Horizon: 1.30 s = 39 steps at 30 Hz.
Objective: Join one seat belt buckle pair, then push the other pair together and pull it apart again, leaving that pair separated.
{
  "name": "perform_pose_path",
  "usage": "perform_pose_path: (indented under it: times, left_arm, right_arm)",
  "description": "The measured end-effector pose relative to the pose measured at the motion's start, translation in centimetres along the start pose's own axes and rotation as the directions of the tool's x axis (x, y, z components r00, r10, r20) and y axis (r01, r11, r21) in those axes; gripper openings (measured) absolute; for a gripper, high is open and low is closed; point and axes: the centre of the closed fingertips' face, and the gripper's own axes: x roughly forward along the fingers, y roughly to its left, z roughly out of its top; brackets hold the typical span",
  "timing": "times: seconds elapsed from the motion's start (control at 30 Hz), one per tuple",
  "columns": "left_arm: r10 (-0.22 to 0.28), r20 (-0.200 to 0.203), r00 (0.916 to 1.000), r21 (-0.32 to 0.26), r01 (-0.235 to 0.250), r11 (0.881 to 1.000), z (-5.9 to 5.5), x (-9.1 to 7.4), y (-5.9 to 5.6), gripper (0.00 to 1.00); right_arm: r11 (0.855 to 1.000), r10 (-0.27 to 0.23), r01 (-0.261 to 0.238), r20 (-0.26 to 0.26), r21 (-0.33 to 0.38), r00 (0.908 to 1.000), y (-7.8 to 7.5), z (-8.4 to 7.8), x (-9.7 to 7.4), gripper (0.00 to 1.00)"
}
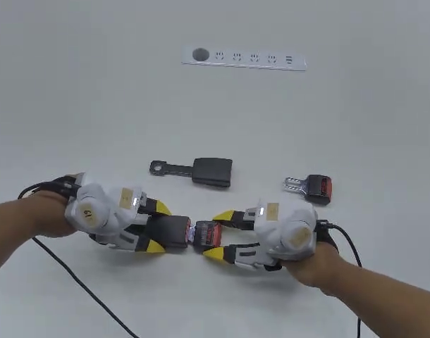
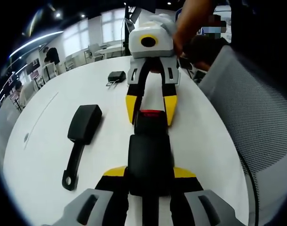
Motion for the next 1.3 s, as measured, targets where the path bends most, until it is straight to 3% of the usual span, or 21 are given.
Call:
perform_pose_path:
  times: [0.13, 0.53, 0.7, 0.83, 0.9, 1.0, 1.03, 1.07, 1.13, 1.2, 1.23, 1.27, 1.3]
  left_arm:
    - [-0.001, -0.004, 1.0000, -0.005, 0.001, 1.000, -0.2, -0.1, 0.1, 0.34]
    - [0.018, -0.015, 0.9997, -0.003, -0.018, 1.000, -0.4, 0.0, 0.1, 0.35]
    - [0.023, -0.044, 0.9988, -0.016, -0.024, 1.000, -0.2, 0.2, 0.2, 0.35]
    - [0.037, -0.074, 0.9966, -0.044, -0.040, 0.998, -0.2, 0.2, 0.3, 0.36]
    - [0.047, -0.095, 0.9944, -0.039, -0.051, 0.998, -0.3, 0.2, 0.3, 0.36]
    - [0.085, -0.118, 0.9894, -0.071, -0.094, 0.993, -0.1, -0.2, 0.5, 0.38]
    - [0.104, -0.080, 0.9914, -0.132, -0.113, 0.985, 0.7, -0.4, 0.6, 0.40]
    - [0.129, -0.027, 0.9913, -0.216, -0.131, 0.967, 1.8, -0.7, 0.9, 0.43]
    - [0.210, 0.037, 0.9770, -0.229, -0.196, 0.953, 3.5, -1.5, 2.3, 0.57]
    - [0.247, 0.060, 0.9671, -0.247, -0.226, 0.942, 4.5, -2.0, 2.8, 0.70]
    - [0.260, 0.078, 0.9623, -0.246, -0.235, 0.940, 5.2, -2.3, 3.1, 0.77]
    - [0.263, 0.090, 0.9605, -0.245, -0.235, 0.941, 5.7, -2.5, 3.1, 0.80]
    - [0.284, 0.102, 0.9534, -0.231, -0.255, 0.939, 6.3, -2.7, 3.4, 0.80]
  right_arm:
    - [1.000, 0.000, 0.000, 0.011, 0.020, 0.9999, -0.1, 0.0, 0.0, 0.31]
    - [1.000, -0.008, 0.008, 0.002, -0.015, 1.0000, 0.1, 0.1, 0.1, 0.32]
    - [0.999, -0.014, 0.014, -0.003, -0.038, 0.9999, 0.2, 0.1, 0.0, 0.35]
    - [0.999, -0.036, 0.036, -0.025, 0.005, 0.9990, 0.2, 0.4, -0.2, 0.35]
    - [0.996, -0.046, 0.046, -0.009, 0.072, 0.9989, 0.2, 0.6, -0.3, 0.37]
    - [0.996, -0.070, 0.067, 0.030, 0.065, 0.9971, 0.1, 1.6, -0.9, 0.48]
    - [0.995, -0.081, 0.079, 0.033, 0.060, 0.9961, 0.1, 1.9, -1.1, 0.55]
    - [0.993, -0.094, 0.092, 0.022, 0.072, 0.9953, -0.1, 2.0, -1.2, 0.66]
    - [0.989, -0.098, 0.090, 0.064, 0.116, 0.9932, 0.0, 2.8, -1.8, 0.72]
    - [0.985, -0.145, 0.135, 0.088, 0.105, 0.9856, -0.7, 3.4, -2.7, 0.80]
    - [0.979, -0.186, 0.175, 0.100, 0.108, 0.9774, -1.3, 3.7, -3.3, 0.85]
    - [0.974, -0.204, 0.192, 0.096, 0.123, 0.9742, -1.6, 3.7, -3.7, 0.91]
    - [0.967, -0.219, 0.204, 0.090, 0.150, 0.9716, -1.8, 3.7, -4.2, 0.93]
